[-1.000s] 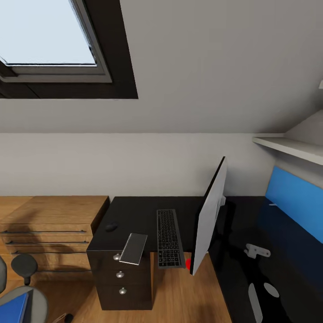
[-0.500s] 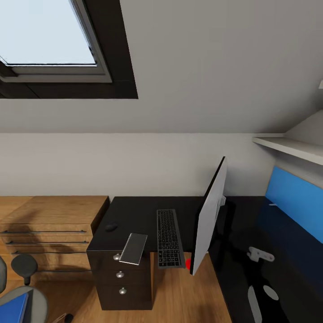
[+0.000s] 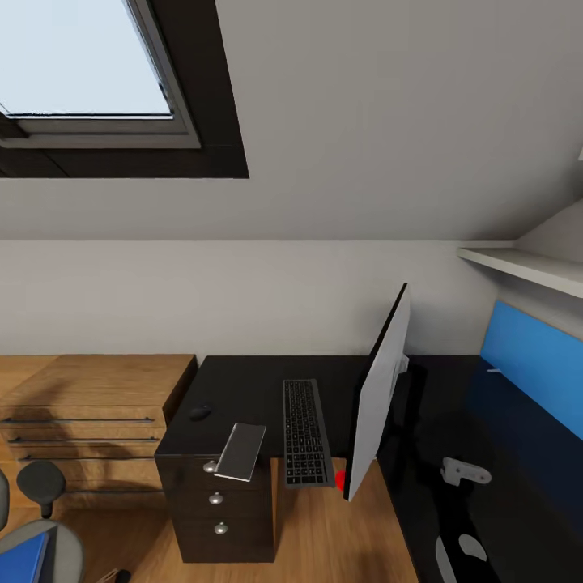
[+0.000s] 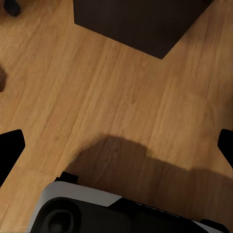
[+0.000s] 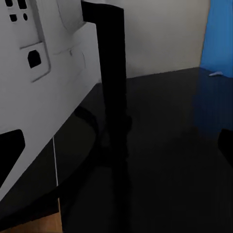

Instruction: In the bedroom, organize the workspace by keeping the computer under the desk, ensuring the monitor is on the desk, placing the keyboard on the desk next to the monitor, placing the mouse on the desk next to the keyboard, moving the folder from the swivel chair onto the desk next to the mouse, stacking the notebook on top of the folder with the pen on top of the notebook, and positioning the swivel chair next to the desk.

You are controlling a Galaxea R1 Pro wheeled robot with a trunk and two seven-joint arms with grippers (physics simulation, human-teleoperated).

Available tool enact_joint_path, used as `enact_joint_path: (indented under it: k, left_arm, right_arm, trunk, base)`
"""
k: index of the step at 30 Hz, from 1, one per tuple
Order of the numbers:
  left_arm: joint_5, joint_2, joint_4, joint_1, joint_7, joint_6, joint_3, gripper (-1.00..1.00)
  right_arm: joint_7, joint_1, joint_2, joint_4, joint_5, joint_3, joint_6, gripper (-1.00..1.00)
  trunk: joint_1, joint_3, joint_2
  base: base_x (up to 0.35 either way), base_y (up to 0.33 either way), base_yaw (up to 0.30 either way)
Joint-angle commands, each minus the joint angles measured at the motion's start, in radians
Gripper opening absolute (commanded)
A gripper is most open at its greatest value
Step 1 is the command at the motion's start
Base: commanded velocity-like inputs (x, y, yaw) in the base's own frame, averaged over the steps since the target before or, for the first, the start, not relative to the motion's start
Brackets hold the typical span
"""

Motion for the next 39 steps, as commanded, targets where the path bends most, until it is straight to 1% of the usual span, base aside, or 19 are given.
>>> enact_joint_path:
  k: [1,3,11,15,18,26,36,39]
  left_arm:
    - [0.011,0.002,0.002,-0.001,-0.005,-0.004,-0.005,1.0]
    - [0.011,0.008,0.002,-0.001,-0.006,-0.005,-0.004,1.0]
    - [0.011,0.01,0.002,-0.001,-0.006,-0.005,-0.005,1.0]
    - [0.01,0.01,0.002,-0.001,-0.006,-0.004,-0.006,1.0]
    - [0.01,0.01,0.002,-0.001,-0.006,-0.003,-0.007,1.0]
    - [0.009,0.01,0.002,-0.001,-0.008,-0.005,-0.006,1.0]
    - [0.009,0.008,0.0,-0.001,-0.005,-0.003,-0.005,1.0]
    - [0.009,0.006,0.0,-0.001,-0.004,-0.003,-0.005,1.0]
  right_arm:
    - [-0.001,-0.002,0.001,0.001,0.015,-0.007,-0.004,1.0]
    - [-0.007,-0.002,0.0,0.004,0.02,-0.008,-0.004,1.0]
    - [-0.012,-0.004,-0.004,0.011,0.021,-0.008,0.0,1.0]
    - [-0.012,-0.005,-0.032,0.038,0.017,-0.009,0.0,1.0]
    - [-0.012,-0.005,-0.042,0.048,0.016,-0.009,0.0,1.0]
    - [-0.011,-0.006,-0.046,0.059,0.016,-0.009,0.0,1.0]
    - [-0.009,-0.006,-0.047,0.06,0.017,-0.009,0.0,1.0]
    - [-0.009,-0.006,-0.047,0.06,0.017,-0.009,-0.001,1.0]
  trunk:
    - [0.001,0.0,-0.001]
    - [0.001,0.0,-0.001]
    - [0.001,0.0,-0.001]
    - [0.001,0.0,-0.001]
    - [0.001,0.0,-0.001]
    - [0.001,0.0,-0.001]
    - [0.001,0.0,-0.001]
    - [0.012,-0.01,-0.022]
  base:
    - [0.236,0.0,0.0]
    - [0.291,0.0,0.0]
    - [0.317,0.0,0.0]
    - [0.124,0.0,0.0]
    - [0.036,0.0,0.0]
    - [0.098,0.0,0.0]
    - [0.01,0.0,0.0]
    - [0.0,0.0,0.0]
